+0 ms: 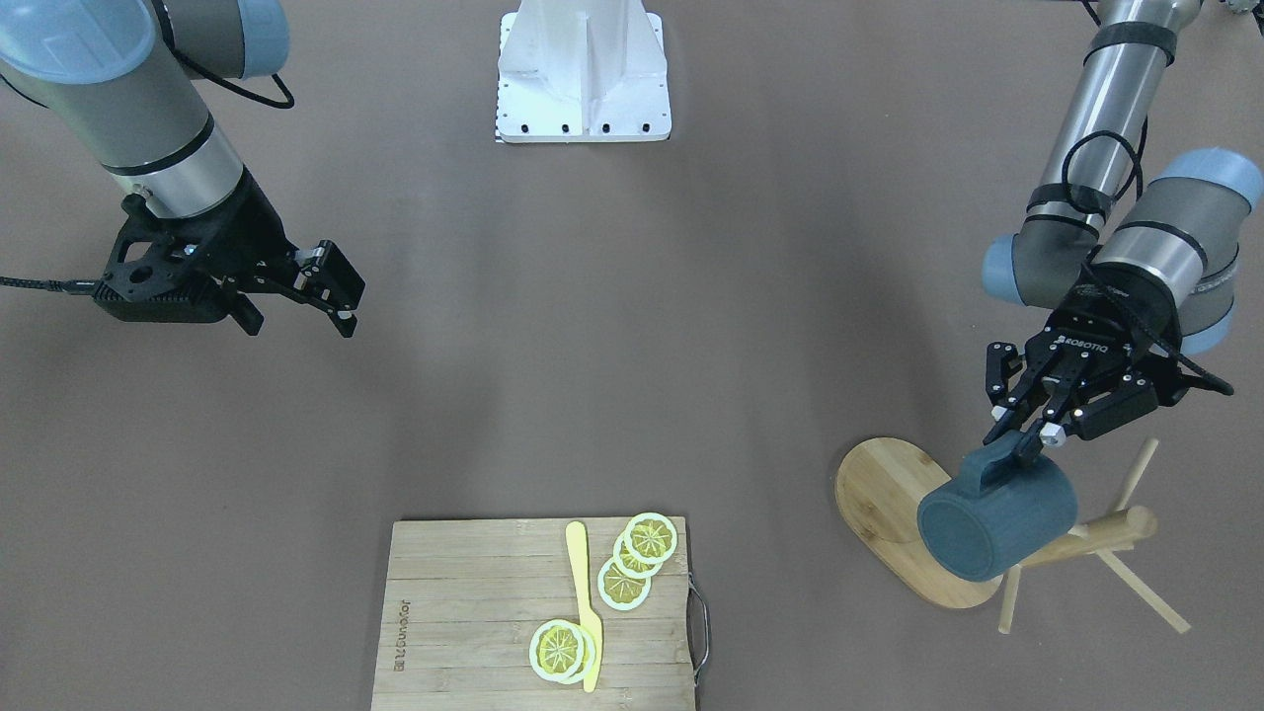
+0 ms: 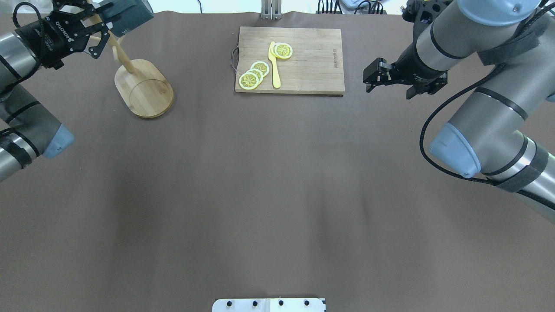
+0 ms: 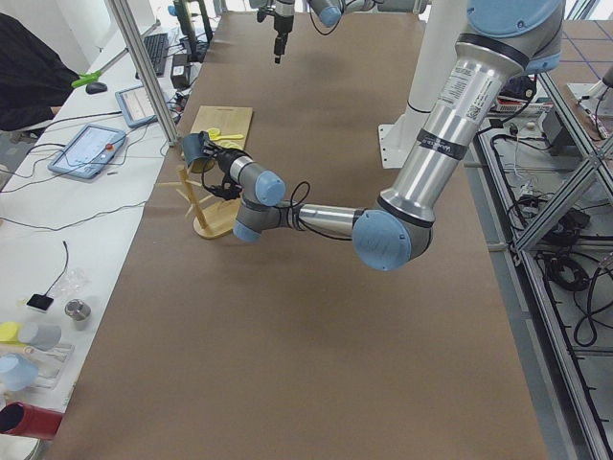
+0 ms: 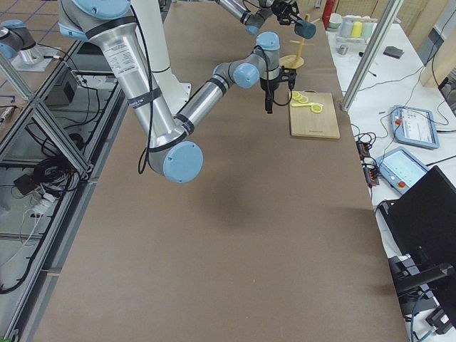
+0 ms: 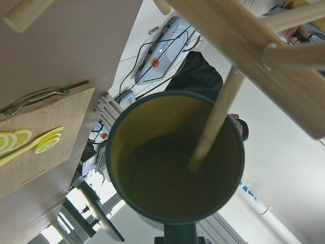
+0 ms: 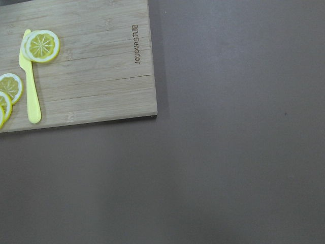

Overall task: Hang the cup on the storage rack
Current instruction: 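Move the mug with the left gripper onto a stand peg, then lower the mug handle over the peg with the left gripper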

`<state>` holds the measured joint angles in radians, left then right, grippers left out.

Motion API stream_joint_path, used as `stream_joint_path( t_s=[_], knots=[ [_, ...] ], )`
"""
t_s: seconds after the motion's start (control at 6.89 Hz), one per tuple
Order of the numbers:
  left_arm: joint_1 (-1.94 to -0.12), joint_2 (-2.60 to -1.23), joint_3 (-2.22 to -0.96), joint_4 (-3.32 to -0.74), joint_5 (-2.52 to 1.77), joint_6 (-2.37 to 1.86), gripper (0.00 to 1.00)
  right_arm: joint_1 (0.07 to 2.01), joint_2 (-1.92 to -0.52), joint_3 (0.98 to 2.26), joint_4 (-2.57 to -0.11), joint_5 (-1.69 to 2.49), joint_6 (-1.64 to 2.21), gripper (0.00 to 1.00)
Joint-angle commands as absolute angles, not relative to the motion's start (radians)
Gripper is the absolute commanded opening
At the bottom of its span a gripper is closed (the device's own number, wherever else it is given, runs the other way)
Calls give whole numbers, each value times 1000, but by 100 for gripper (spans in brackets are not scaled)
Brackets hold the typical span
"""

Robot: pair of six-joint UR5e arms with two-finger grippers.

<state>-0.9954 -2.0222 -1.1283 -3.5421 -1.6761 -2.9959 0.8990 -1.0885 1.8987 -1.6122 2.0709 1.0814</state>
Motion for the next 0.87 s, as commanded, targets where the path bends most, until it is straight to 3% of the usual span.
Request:
stream_joint_path(
  t_s=[0.0, 0.73],
  knots=[
    [-1002, -2026, -1127, -3542, -1710, -2997, 0, 899, -1091, 1899, -1612, 2071, 1081, 100],
    [-1026, -2051, -1120, -3571, -1798, -2994, 0, 897, -1095, 1899, -1612, 2068, 1081, 100]
  ],
)
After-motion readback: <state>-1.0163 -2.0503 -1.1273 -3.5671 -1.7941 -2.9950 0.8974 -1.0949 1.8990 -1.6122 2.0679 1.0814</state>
